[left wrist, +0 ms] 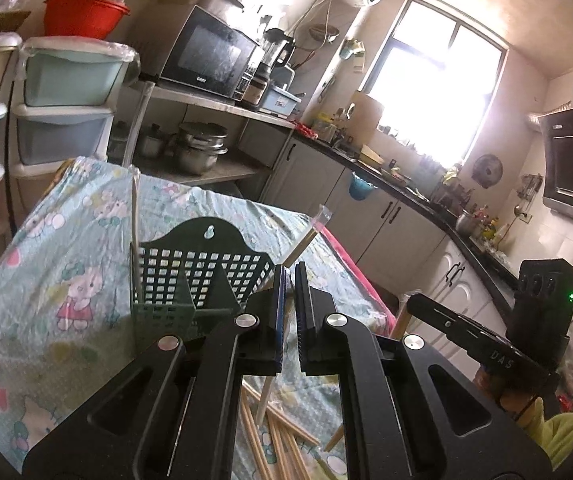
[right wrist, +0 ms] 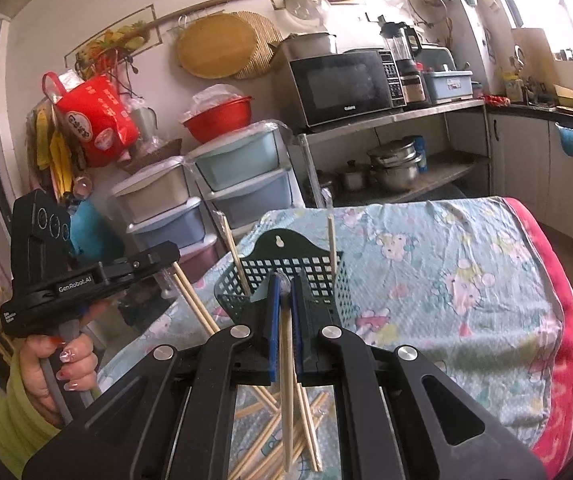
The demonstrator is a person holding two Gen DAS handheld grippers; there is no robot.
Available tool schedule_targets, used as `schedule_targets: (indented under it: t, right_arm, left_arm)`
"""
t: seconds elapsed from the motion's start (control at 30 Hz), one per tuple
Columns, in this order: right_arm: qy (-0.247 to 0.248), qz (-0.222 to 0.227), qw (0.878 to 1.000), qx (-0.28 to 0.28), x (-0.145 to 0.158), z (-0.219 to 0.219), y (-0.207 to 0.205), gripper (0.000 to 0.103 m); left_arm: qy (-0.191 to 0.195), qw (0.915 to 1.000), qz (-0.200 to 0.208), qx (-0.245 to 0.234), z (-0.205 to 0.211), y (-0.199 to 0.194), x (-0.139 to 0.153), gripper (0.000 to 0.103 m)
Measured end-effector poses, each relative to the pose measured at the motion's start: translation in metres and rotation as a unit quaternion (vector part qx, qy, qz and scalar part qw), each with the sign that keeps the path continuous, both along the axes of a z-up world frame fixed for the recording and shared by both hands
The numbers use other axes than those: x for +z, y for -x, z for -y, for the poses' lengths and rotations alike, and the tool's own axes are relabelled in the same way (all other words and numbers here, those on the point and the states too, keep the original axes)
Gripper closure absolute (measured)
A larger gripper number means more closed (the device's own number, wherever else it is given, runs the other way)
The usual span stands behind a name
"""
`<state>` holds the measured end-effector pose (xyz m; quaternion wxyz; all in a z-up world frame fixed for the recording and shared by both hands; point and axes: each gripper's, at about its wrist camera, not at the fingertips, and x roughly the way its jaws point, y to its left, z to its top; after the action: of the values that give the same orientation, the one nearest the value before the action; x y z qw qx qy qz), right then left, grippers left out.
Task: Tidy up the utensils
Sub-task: 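Lift the held chopsticks upright with both grippers and carry them over the caddy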
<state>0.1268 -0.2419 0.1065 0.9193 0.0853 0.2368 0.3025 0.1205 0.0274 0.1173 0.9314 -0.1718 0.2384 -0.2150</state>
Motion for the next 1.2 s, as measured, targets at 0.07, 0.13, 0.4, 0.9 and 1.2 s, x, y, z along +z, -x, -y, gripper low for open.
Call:
schedule_targets:
  t: [0.07,0.13,0.4,0.9,1.2]
  right_arm:
    - [-0.001,0.003,1.0,0.003,0.001,-0.001,-0.001,0.097]
    - [-0.001,0.008,1.0,0.004,0.004,-0.004,-0.002,0.097]
    - [-0.001,0.026,1.0,0.012,0.016,-0.015,-0.004,0.097]
    - [-0.01,0.061,0.998,0.021,0.042,-0.036,-0.018,0.097]
    - [-0.024,0.08,0.996,0.018,0.057,-0.044,-0.035,0.097]
  left_arm:
    - [-0.001,1.0,0.004,0.0,0.0,0.0,0.004,0.1]
    - [-0.004,0.9999,0.009,-0.001,0.001,0.001,0.009,0.1]
    - [-0.011,0.9994,0.033,0.002,0.0,-0.001,0.029,0.1]
    - [-0.024,0.9969,0.073,0.018,-0.005,-0.012,0.063,0.1]
    - [-0.018,0.996,0.082,0.031,-0.011,-0.028,0.075,0.1]
